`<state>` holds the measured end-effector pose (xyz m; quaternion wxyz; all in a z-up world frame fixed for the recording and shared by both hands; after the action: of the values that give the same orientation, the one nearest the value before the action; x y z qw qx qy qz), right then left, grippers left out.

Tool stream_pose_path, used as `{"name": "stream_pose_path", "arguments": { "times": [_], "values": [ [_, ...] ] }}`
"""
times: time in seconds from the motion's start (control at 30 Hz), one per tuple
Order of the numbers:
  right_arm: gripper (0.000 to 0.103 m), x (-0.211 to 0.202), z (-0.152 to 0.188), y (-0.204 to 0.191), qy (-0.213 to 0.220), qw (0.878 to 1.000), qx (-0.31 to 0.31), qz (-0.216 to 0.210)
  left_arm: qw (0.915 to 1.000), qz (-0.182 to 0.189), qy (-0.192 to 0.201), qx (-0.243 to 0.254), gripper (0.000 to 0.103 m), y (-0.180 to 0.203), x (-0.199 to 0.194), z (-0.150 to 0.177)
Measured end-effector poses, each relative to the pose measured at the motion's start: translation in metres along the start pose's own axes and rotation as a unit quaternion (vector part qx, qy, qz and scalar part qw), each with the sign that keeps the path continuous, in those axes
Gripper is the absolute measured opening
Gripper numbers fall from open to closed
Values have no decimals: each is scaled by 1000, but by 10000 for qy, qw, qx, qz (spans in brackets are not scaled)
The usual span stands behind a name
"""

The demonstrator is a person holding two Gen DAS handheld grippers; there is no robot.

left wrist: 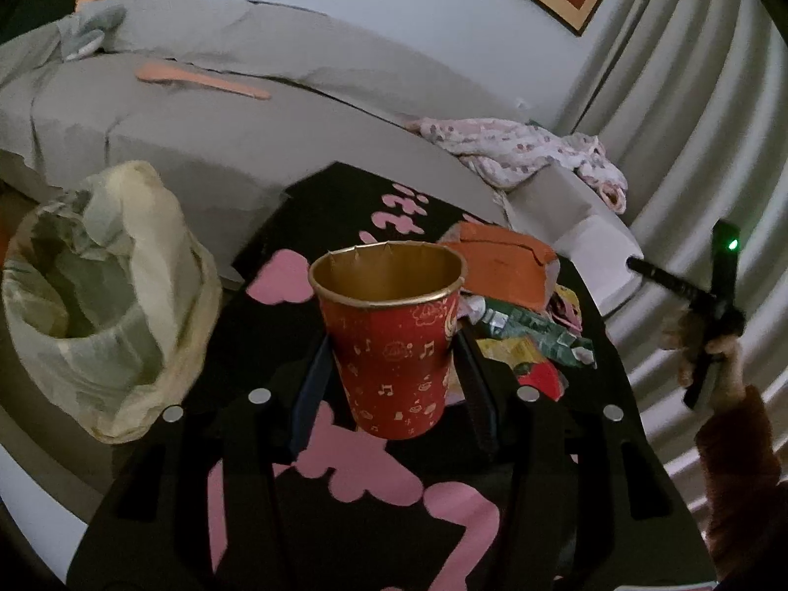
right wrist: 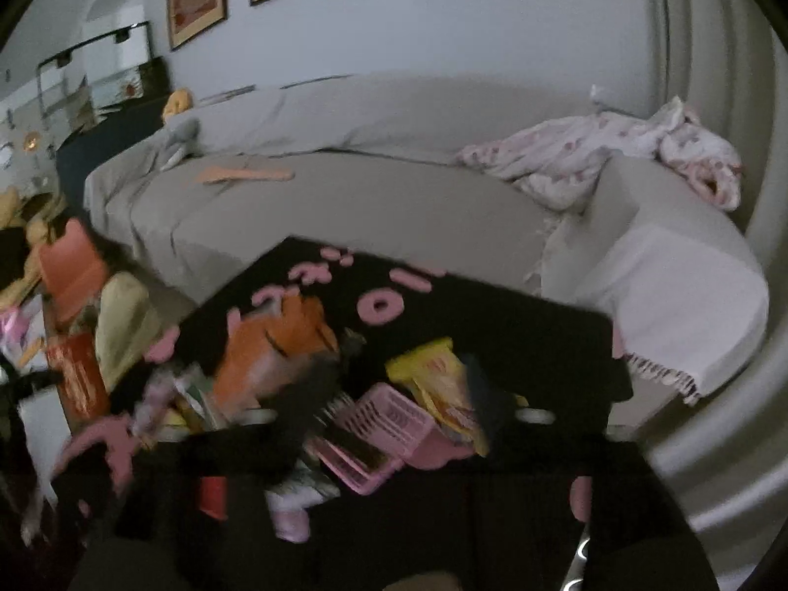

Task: Collect trash
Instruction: 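Grasp the yellow snack packet with the right tool while the left tool holds the red cup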

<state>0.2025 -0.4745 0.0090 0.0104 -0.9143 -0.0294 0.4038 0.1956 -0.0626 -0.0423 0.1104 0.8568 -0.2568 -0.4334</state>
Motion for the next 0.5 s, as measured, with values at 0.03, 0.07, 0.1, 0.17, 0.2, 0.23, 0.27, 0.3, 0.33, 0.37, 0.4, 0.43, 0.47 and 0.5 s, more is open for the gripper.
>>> {"name": "stream_pose_path", "arguments": {
  "times": [0.03,0.07,0.1,0.17,0.2,0.23,0.27,0.3,0.33,0.37,0.4,0.43,0.47,0.5],
  "values": [
    [67,10,8,8,-98,9999,-30,85,10000,27,-37,32,49,3,4,0],
    [67,18,12,16,-194,9997,27,166,10000,49,-62,60,49,6,8,-1],
    [67,30,16,28,-314,9991,185,231,9999,64,-84,91,49,9,11,-2],
    [67,49,18,44,-465,9981,359,166,9998,68,-112,177,49,15,18,-5],
    [68,64,17,52,-576,9974,401,142,9997,55,-120,213,49,18,22,-8],
    [68,76,16,56,-661,9969,397,145,9997,40,-125,219,49,20,24,-10],
    [68,88,14,59,-742,9963,400,164,9997,26,-130,209,49,21,26,-13],
    [68,103,11,64,-848,9952,452,180,9997,10,-144,181,49,21,29,-16],
    [68,111,10,66,-881,9948,490,162,9997,-2,-152,169,49,22,30,-19],
    [68,122,6,69,-918,9943,541,90,9997,-22,-158,167,49,22,31,-21],
    [68,131,2,70,-953,9939,551,-24,9997,-60,-167,181,49,22,33,-23],
    [68,137,0,71,-983,9936,547,-132,9996,-89,-184,196,49,22,34,-24],
    [68,144,-2,70,-1049,9927,530,-271,9995,-123,-209,206,49,21,36,-25],
    [68,152,-3,69,-1182,9911,491,-372,9994,-142,-230,208,49,21,37,-25]
  ]
}}
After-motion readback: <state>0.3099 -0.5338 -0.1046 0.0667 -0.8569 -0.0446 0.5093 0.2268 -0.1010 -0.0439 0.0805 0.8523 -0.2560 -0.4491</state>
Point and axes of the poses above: each gripper's, at about its wrist camera, not at the fingertips, and x roughly the way its jaws point, y to its right, z to its underside, the point moved 3 cm from there along x, roughly the way its jaws point, and after that the axes turned 7 degrees about -y, right-handed, at the moved point
